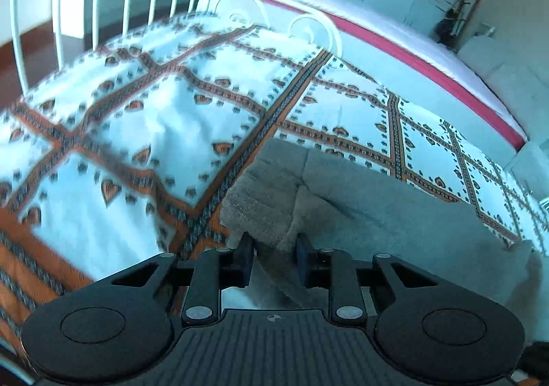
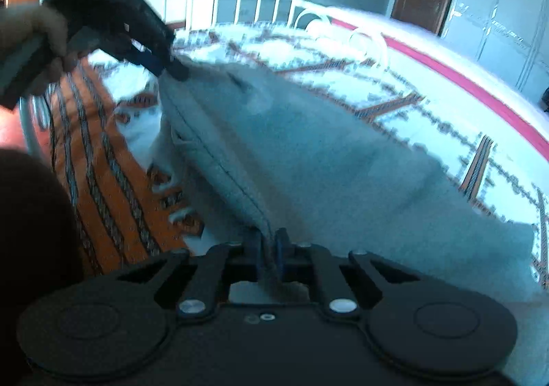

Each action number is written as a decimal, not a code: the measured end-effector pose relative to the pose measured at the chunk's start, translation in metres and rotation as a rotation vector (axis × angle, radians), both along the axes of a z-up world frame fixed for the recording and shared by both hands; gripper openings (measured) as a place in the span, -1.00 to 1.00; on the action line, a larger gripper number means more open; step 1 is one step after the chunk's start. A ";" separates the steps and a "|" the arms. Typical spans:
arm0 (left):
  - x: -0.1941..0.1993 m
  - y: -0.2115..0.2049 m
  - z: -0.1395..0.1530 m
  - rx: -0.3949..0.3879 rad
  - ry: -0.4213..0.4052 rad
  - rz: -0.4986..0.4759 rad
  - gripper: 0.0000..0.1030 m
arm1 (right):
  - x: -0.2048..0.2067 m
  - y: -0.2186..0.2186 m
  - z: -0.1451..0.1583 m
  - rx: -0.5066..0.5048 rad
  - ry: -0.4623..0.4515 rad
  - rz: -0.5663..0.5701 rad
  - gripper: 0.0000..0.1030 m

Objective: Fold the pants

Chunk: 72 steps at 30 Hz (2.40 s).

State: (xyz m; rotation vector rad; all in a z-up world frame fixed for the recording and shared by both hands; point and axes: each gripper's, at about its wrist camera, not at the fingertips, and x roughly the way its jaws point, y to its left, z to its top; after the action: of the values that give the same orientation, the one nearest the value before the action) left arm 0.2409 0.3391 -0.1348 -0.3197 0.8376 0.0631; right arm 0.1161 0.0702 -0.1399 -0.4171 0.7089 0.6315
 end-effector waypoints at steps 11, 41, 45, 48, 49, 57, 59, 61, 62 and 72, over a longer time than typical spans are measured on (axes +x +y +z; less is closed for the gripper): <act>-0.015 -0.014 0.006 0.108 0.060 -0.085 -0.27 | 0.001 0.003 -0.017 -0.025 0.107 0.039 -0.60; -0.016 -0.258 -0.032 0.215 0.128 -0.319 1.00 | 0.019 -0.241 -0.017 0.489 0.419 -0.858 -0.60; -0.013 -0.256 -0.033 0.196 0.122 -0.309 1.00 | 0.038 -0.251 -0.019 0.555 0.422 -0.943 -0.58; -0.013 -0.255 -0.034 0.192 0.115 -0.308 1.00 | 0.045 -0.260 -0.025 0.626 0.423 -1.021 -0.61; -0.013 -0.255 -0.034 0.190 0.114 -0.307 1.00 | 0.045 -0.262 -0.025 0.637 0.410 -1.046 -0.64; -0.014 -0.256 -0.034 0.192 0.106 -0.301 1.00 | 0.025 -0.254 -0.022 0.629 0.365 -1.048 -1.00; -0.014 -0.256 -0.033 0.193 0.105 -0.303 1.00 | 0.022 -0.256 -0.021 0.632 0.351 -1.047 -1.00; -0.013 -0.255 -0.033 0.188 0.104 -0.307 1.00 | 0.014 -0.255 -0.013 0.608 0.313 -1.028 -1.00; -0.013 -0.254 -0.033 0.186 0.103 -0.309 1.00 | 0.007 -0.252 -0.004 0.589 0.277 -1.004 -1.00; -0.018 -0.256 -0.031 0.212 0.089 -0.336 1.00 | -0.027 -0.244 -0.021 0.464 0.304 -1.027 -1.00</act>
State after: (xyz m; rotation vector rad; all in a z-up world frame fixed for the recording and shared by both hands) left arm 0.2234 0.0828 -0.1661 0.0254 0.9545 -0.1478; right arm 0.0891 -0.1741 -0.1609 0.4851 0.9174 -0.1390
